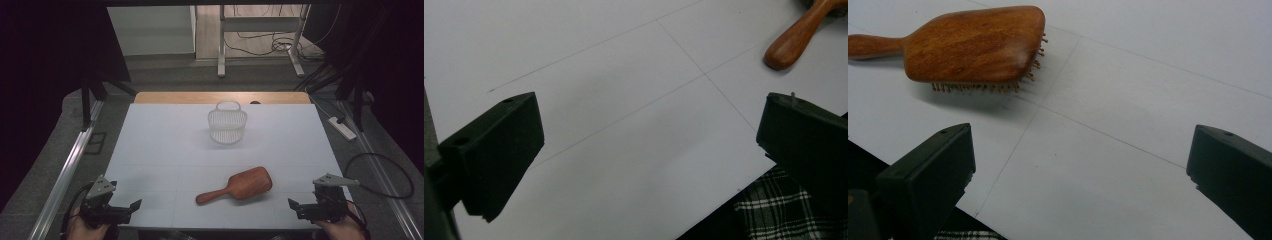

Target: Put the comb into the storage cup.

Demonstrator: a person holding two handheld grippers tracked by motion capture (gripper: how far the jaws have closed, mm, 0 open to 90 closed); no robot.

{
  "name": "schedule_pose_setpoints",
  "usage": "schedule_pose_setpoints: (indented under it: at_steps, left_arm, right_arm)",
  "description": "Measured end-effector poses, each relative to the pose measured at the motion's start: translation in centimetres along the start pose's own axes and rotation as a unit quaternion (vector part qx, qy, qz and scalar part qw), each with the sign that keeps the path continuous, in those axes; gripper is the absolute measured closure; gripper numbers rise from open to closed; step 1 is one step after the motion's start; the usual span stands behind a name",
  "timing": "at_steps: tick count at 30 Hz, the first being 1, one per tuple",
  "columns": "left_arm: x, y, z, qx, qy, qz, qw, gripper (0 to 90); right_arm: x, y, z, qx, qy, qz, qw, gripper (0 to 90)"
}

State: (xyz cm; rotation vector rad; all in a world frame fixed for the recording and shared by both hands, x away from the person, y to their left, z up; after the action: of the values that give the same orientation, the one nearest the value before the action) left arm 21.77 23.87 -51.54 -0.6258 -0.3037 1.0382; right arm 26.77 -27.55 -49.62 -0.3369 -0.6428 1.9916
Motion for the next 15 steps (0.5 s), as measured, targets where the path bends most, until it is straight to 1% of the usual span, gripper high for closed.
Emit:
schedule_pose_setpoints:
  at_steps: [2,7,11,15]
  left_arm:
    - [-0.04,0.06,0.02,0.001,0.001,0.001,1.0,0.0]
    - [-0.07,0.1,0.09,-0.004,0.009,0.0,1.0,0.0]
    - [-0.19,0.07,0.09,-0.004,0.008,-0.009,0.9999,0.1]
    - [-0.19,0.07,0.06,-0.004,0.007,-0.009,0.9999,0.1]
  right_arm:
    - [-0.04,-0.06,-0.03,0.0,-0.001,-0.003,1.0,0.0]
    - [0.03,-0.06,-0.07,0.001,0.0,0.0,1.0,0.0]
    - [0.01,-0.05,-0.07,0.002,0.0,-0.001,1.0,0.0]
    - [0.14,-0.08,-0.02,-0.001,-0.003,0.006,1.0,0.0]
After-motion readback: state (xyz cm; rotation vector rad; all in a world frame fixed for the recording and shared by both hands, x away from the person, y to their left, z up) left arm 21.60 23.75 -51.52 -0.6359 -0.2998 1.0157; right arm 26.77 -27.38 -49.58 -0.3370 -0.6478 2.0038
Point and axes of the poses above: each handheld gripper's, and its own axes: z roughly backward along the jaws, y roughly out of its underside, x roughly to its left, the point moved 7 cm from there along -z, roughly forward along the jaws, and after that the axes turned 6 degrees about x, right-handed, at the moved point
